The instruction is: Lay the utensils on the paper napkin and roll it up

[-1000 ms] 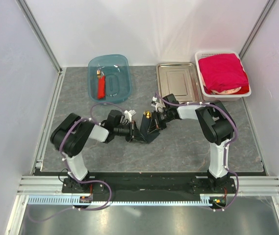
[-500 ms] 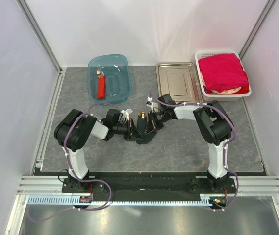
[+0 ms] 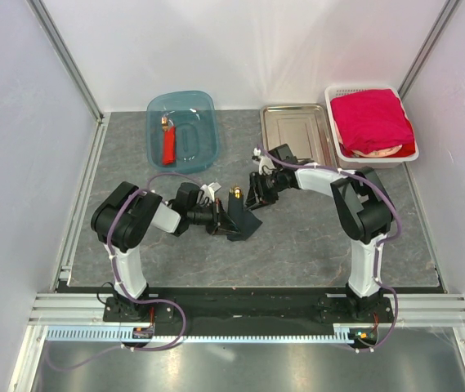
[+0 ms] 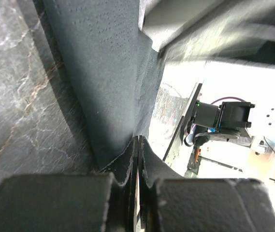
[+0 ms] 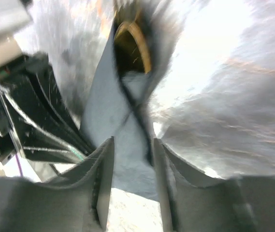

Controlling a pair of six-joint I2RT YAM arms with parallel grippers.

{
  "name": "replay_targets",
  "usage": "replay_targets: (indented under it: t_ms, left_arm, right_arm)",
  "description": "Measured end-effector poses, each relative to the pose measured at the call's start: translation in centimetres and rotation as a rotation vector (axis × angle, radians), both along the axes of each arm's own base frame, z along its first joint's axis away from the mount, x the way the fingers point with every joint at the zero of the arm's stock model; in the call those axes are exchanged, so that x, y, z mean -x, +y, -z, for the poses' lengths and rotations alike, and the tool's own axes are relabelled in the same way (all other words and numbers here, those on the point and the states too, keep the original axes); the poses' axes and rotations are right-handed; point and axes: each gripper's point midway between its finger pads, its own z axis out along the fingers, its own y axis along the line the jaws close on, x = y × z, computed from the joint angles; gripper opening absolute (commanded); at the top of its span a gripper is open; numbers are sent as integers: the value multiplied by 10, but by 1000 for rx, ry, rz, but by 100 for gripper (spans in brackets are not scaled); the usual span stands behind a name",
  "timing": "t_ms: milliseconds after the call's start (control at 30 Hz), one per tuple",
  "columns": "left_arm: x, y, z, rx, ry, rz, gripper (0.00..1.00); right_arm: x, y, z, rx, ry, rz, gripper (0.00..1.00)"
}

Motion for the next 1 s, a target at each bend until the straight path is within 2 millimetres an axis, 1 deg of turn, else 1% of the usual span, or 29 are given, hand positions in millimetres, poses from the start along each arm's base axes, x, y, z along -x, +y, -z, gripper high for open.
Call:
replay_targets:
  t_ms: [67,100,167,267,367,467,600,667,767,1000]
  left_arm:
    - [0,0,0,2,3,4,3]
    - [0,0,0,2,3,4,3]
    - [0,0,0,2,3,4,3]
    - [0,0,0,3,3,4,3]
    - [0,0,0,3,4,5,3]
    - [1,-1,0,6,7,8,3]
    - [0,-2,0,8,9,12,3]
    - [0,-2,0,9,10,12,3]
    - [0,-2,0,9,10,12,3]
    - [0,-2,0,9,10,12,3]
  right_arm:
    - [-12,-4,-3,8,-11,41,59]
    - [-16,-5,-4,9,-16,55,65]
    - [-22,-4,-6,6,-16,79,65]
    - [-25,1,-5,-4,-3,96,65]
    - [-29,8,-5,-15,-3,100,64]
    - [-32,15,-3,-17,-16,98,58]
    - [-33,21,0,-26,-13,98,54]
    - [-33,21,0,-26,-10,102,51]
    - [-33,20,3,-22,-7,111,49]
    - [-31,20,6,-31,-9,116,48]
